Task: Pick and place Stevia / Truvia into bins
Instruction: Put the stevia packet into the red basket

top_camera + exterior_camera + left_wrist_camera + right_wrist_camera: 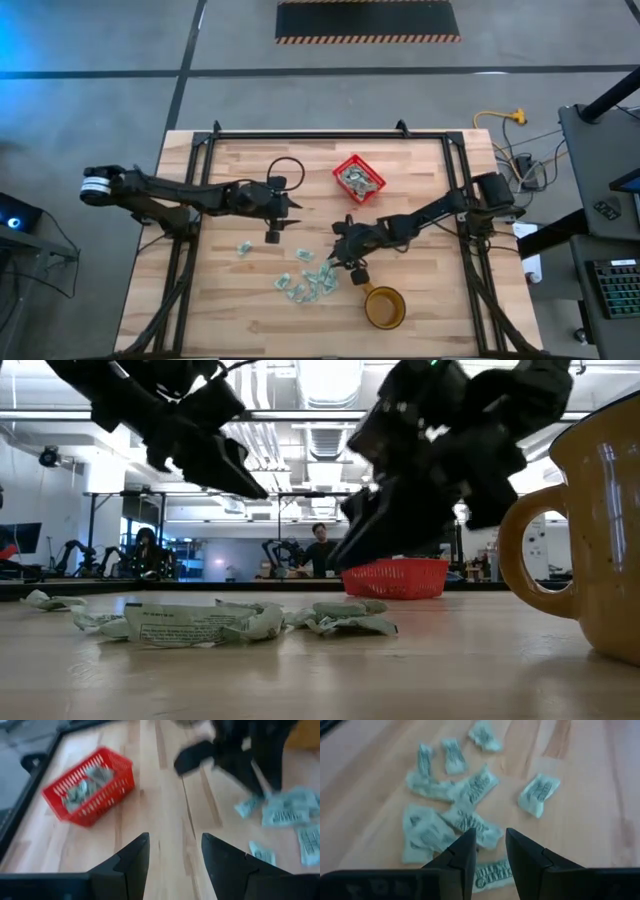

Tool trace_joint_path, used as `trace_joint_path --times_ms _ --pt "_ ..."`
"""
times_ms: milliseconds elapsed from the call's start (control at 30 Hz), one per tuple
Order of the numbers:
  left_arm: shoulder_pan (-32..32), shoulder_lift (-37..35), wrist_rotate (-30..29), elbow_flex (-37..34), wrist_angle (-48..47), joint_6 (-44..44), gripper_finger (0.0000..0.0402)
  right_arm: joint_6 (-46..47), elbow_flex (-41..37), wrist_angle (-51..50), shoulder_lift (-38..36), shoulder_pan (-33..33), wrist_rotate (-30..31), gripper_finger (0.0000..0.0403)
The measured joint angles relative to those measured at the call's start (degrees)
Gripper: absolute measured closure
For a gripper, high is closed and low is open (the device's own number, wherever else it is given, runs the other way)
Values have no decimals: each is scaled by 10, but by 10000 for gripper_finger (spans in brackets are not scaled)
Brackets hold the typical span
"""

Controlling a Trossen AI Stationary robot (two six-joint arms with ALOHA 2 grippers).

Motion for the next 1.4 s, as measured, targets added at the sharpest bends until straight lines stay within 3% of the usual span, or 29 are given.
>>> trace_joint_path --times_ms 267,1033,1400 --pt "0 7 0 0 -7 0 237 44 36 -105 5 -16 2 283" --pt "0 9 0 1 2 0 237 51 33 -117 7 -16 4 292" --pt "0 9 0 1 3 0 237 51 33 -118 7 -16 35 292"
